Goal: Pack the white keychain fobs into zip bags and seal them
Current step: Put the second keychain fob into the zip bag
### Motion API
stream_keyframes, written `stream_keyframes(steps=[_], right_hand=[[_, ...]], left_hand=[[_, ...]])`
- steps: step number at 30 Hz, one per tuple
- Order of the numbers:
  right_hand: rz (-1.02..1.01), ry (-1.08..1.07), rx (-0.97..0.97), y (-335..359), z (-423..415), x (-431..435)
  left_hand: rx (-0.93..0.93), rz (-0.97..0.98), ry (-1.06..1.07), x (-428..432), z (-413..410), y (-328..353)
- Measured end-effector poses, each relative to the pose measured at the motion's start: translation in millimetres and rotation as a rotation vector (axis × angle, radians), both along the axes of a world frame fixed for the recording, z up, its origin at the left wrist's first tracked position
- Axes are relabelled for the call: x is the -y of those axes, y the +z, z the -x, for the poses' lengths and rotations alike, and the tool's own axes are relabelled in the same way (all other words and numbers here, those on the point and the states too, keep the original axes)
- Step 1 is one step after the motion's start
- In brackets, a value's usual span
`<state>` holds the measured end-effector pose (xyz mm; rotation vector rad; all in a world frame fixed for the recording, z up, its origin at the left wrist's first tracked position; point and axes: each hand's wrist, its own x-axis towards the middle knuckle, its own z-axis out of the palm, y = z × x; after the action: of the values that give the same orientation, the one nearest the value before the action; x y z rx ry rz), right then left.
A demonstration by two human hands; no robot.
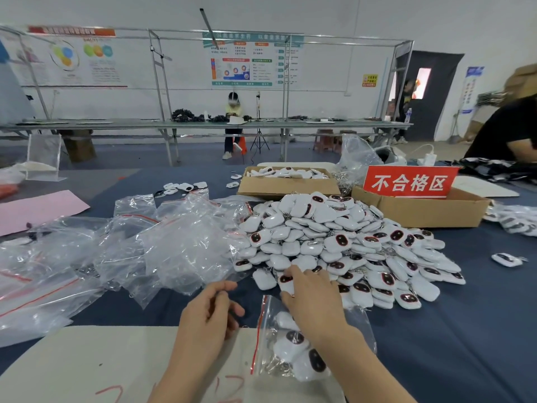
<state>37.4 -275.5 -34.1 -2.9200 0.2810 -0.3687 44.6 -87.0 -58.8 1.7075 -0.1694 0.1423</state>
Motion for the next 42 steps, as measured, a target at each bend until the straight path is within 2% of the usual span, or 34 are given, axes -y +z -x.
stream_keyframes(steps=[2,5,7,11,14,21,30,38,42], right_hand=[[-0.062,0.034,0.010,0,4,5],[-0.286,0.097,0.075,1,15,15],[-0.503,0.125,0.164,3,24,19],[-1.070,0.198,0.259,10,35,23],[-1.226,0.283,0.262,14,32,22],[-1.335,0.390,0.181,-1,20,7],[-1.264,0.456,0.145,-5,23,-3],[-1.205,0.430,0.136,-9,24,0],[-1.207,0.415,0.126,-9,27,0]], left_hand=[[0.006,-0.001,-0.009,-1,1,0],[0.027,0.006,-0.034,-2,2,0],[0.054,0.004,-0.053,-1,4,0],[0.183,0.000,-0.034,5,13,4],[0.284,-0.082,-0.028,11,17,7],[0.294,-0.098,-0.050,18,12,6],[0.152,0.082,-0.105,24,13,10],[0.102,0.047,-0.158,23,18,10],[0.085,0.095,-0.175,24,18,11]])
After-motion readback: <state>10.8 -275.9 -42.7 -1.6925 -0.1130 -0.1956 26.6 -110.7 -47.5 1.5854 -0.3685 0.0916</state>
